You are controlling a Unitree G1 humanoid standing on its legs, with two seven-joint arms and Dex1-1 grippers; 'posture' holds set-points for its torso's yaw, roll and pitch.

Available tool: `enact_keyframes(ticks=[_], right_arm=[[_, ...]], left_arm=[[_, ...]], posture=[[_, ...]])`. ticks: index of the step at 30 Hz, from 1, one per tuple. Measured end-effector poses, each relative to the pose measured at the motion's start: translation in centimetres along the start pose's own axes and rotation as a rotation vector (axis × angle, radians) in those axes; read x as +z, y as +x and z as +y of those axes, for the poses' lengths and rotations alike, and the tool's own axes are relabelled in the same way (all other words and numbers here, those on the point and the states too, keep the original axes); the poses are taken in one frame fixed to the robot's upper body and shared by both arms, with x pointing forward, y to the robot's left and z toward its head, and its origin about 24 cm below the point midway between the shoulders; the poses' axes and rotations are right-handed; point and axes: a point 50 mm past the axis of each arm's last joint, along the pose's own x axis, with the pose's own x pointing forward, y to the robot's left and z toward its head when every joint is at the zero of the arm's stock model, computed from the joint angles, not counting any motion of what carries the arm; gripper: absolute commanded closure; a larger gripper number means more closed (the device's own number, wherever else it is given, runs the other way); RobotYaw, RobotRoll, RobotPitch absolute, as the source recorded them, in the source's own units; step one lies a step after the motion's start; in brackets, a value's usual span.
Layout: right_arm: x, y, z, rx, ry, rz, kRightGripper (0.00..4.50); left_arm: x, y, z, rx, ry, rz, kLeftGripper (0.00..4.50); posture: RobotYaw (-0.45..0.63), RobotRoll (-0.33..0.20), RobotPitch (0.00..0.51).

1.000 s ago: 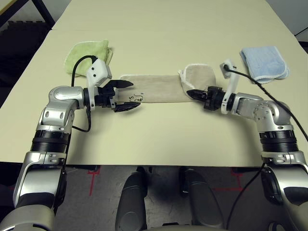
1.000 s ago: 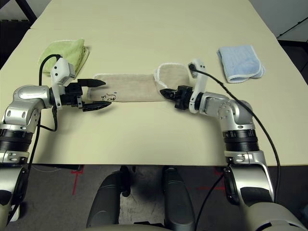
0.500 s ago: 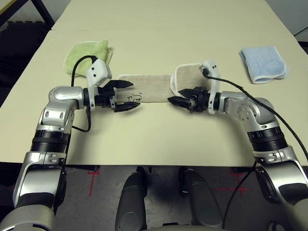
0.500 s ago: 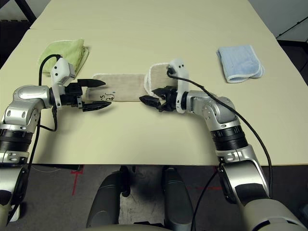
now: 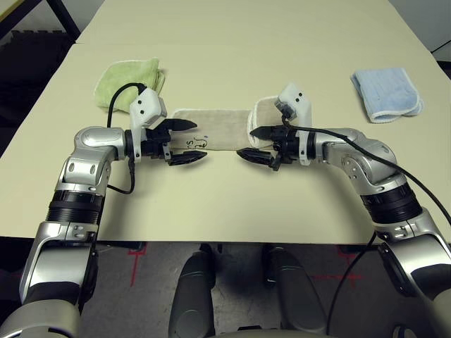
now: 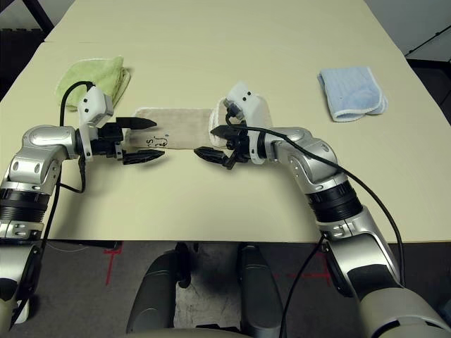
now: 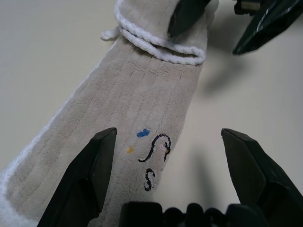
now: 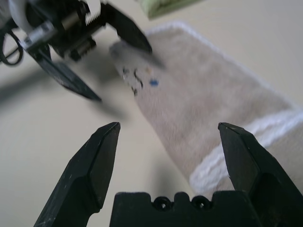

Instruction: Fold the towel and set it aside.

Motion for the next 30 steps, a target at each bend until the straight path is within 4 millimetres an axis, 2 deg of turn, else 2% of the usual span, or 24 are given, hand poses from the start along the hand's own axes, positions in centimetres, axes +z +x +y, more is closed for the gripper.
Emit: enact_keyframes(ticks=[5,10,14,23,27,30], right_arm=[[0.3,-3.0,-2.7,-0.003,-0.123,-0.141,0.02],[-1.3,-6.0,-5.3,0.009,-0.275,-0.131,0.02],[-1.6,-7.9,-6.6,0.064,-0.370,-0.088,0.02],[-3.2,-11.3,-7.3,0.188,-0.408,0.052,0.02],[-3.6,-12.1,-7.3,0.207,-0.417,0.106,0.02],[-3.5,-12.8,-7.5,0.188,-0.422,0.119,0.02]], left_arm=[[-0.3,0.0,-0.1,0.013,-0.011,0.002,0.00],[-1.2,-0.6,-0.4,0.045,-0.043,-0.002,0.00],[-1.2,-0.9,-0.5,0.083,-0.037,-0.016,0.00],[-1.4,-2.3,0.0,0.239,-0.076,-0.023,0.00],[-2.3,-4.2,0.4,0.280,-0.212,0.116,0.00],[-2.0,-4.9,0.6,0.275,-0.274,0.132,0.00]], posture=[[-0.08,0.000,0.197],[-0.06,0.000,0.201],[-0.03,0.000,0.204],[-0.01,0.000,0.208],[-0.01,0.000,0.209],[-0.01,0.000,0.210]])
